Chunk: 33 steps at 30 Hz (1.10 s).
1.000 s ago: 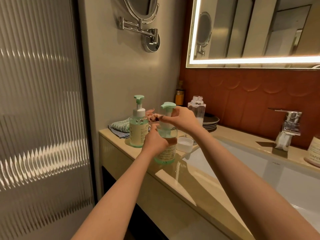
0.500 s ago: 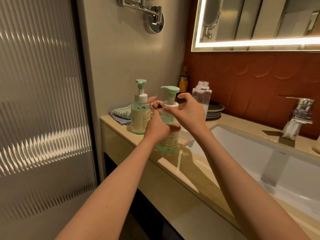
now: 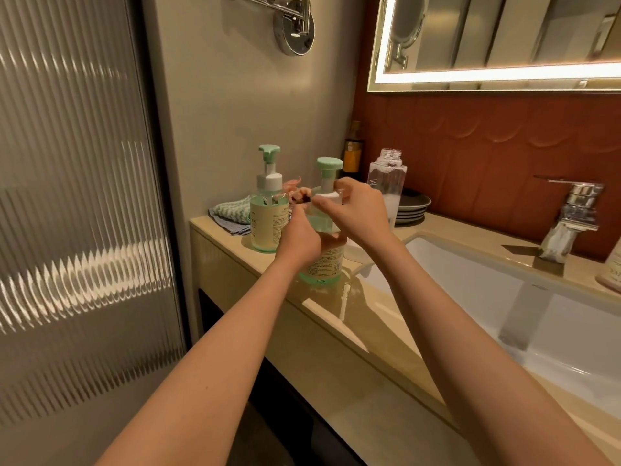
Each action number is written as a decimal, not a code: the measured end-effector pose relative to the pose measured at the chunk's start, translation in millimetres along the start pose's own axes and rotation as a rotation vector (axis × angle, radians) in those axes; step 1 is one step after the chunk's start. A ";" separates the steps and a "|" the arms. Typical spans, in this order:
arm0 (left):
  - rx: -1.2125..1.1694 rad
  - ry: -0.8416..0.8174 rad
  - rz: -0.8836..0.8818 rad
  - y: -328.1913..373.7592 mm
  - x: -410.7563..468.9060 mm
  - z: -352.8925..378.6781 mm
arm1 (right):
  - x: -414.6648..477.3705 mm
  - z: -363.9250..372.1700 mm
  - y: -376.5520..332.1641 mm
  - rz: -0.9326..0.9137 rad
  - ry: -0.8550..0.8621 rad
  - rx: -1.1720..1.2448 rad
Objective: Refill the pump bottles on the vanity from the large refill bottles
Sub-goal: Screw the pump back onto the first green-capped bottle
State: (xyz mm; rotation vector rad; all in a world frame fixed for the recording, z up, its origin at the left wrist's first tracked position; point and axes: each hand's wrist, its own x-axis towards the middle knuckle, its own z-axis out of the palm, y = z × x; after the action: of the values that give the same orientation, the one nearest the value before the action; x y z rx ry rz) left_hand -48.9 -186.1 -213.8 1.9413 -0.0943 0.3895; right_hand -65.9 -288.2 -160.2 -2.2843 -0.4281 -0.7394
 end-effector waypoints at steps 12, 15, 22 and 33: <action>-0.004 0.000 0.000 -0.4 -2.3 0.3 | 0.8 -4.6 -0.2 0.055 -0.087 0.165; 0.015 -0.009 -0.017 0.9 -1.6 0.0 | 1.0 -1.9 3.0 0.042 -0.034 0.096; 0.002 0.006 0.057 3.2 -5.0 -0.9 | 8.3 6.9 -5.6 0.032 0.025 -0.070; 0.013 0.000 -0.023 1.8 -3.0 0.0 | 8.2 -8.6 9.6 0.043 -0.198 0.154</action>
State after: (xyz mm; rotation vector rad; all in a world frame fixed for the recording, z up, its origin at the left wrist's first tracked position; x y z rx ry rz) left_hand -52.1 -187.1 -213.1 1.9537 -0.0700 0.3760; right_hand -58.1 -300.3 -154.9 -2.2211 -0.5076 -0.4437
